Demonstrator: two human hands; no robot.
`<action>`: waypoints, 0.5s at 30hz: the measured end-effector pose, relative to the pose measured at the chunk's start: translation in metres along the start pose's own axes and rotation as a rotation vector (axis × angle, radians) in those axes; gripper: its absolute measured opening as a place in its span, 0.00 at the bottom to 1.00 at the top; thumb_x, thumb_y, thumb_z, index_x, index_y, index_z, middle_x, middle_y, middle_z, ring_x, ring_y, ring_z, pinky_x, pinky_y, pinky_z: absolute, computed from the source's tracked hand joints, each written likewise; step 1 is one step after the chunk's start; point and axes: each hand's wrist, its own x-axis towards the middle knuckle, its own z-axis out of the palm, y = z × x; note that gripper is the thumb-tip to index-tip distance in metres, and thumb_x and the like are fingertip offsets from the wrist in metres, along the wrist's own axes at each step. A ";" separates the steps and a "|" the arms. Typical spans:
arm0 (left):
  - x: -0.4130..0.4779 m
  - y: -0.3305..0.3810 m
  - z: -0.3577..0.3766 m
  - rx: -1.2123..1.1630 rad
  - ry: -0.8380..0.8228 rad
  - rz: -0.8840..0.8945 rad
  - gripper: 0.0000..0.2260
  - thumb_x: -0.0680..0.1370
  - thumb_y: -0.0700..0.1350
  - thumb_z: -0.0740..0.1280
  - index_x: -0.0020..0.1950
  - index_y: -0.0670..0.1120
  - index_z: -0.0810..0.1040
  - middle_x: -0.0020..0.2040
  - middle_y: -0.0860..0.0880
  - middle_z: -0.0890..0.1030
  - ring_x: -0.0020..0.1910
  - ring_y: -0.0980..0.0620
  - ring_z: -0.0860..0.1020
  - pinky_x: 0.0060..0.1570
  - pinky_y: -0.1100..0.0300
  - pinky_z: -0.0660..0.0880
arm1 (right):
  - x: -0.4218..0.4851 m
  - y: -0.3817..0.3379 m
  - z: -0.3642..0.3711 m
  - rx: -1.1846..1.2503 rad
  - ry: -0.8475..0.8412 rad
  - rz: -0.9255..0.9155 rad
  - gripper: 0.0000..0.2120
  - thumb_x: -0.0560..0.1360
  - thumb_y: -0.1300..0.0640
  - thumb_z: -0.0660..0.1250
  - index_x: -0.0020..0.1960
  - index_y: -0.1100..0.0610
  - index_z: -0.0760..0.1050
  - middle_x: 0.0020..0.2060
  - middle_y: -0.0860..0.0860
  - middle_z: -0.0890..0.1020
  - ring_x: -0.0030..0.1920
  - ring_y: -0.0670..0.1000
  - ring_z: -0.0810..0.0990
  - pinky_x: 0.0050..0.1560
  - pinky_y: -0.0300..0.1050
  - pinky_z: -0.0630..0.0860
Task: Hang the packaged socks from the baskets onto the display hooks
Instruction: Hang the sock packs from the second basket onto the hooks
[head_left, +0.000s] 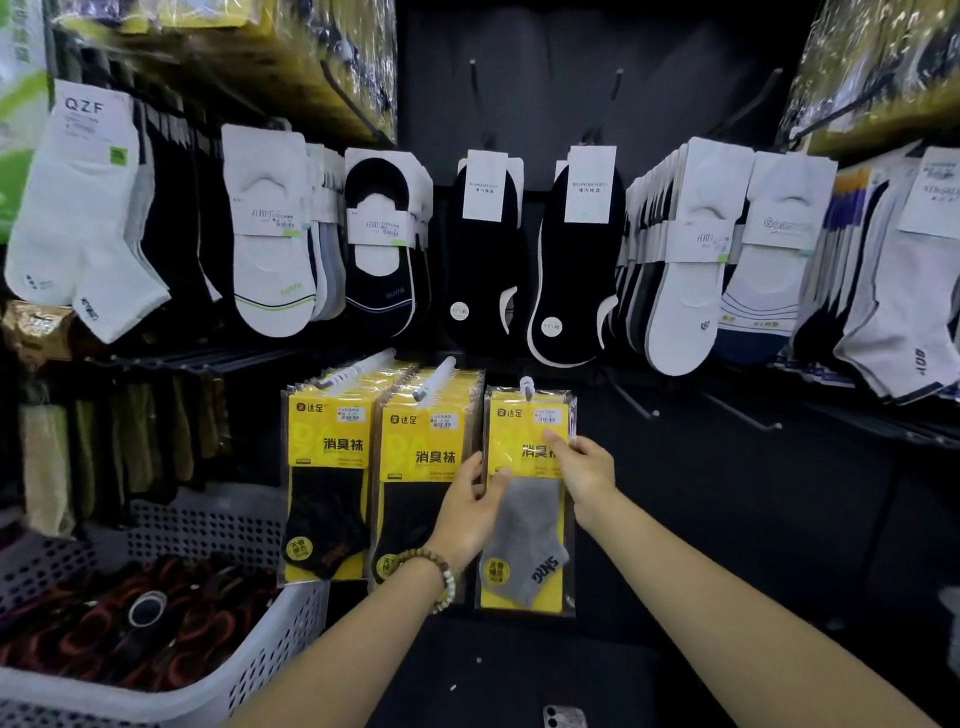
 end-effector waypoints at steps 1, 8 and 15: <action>0.000 -0.005 0.001 0.018 0.001 -0.004 0.29 0.79 0.54 0.61 0.76 0.47 0.56 0.75 0.49 0.62 0.70 0.52 0.65 0.60 0.62 0.65 | 0.001 0.004 -0.002 -0.001 0.005 0.016 0.07 0.75 0.54 0.69 0.46 0.58 0.76 0.45 0.55 0.81 0.47 0.52 0.79 0.50 0.47 0.75; -0.040 -0.050 -0.004 0.093 -0.076 -0.004 0.22 0.79 0.52 0.62 0.73 0.51 0.64 0.69 0.51 0.70 0.67 0.54 0.69 0.60 0.63 0.68 | -0.036 0.038 -0.044 -0.096 -0.041 0.065 0.18 0.75 0.55 0.70 0.62 0.58 0.71 0.57 0.54 0.78 0.58 0.51 0.76 0.58 0.44 0.72; -0.148 -0.128 0.003 0.201 -0.291 -0.141 0.20 0.78 0.54 0.63 0.69 0.53 0.69 0.66 0.55 0.69 0.65 0.58 0.68 0.60 0.66 0.65 | -0.129 0.121 -0.116 -0.311 -0.264 0.217 0.15 0.75 0.57 0.69 0.60 0.57 0.72 0.57 0.56 0.79 0.57 0.52 0.78 0.59 0.47 0.76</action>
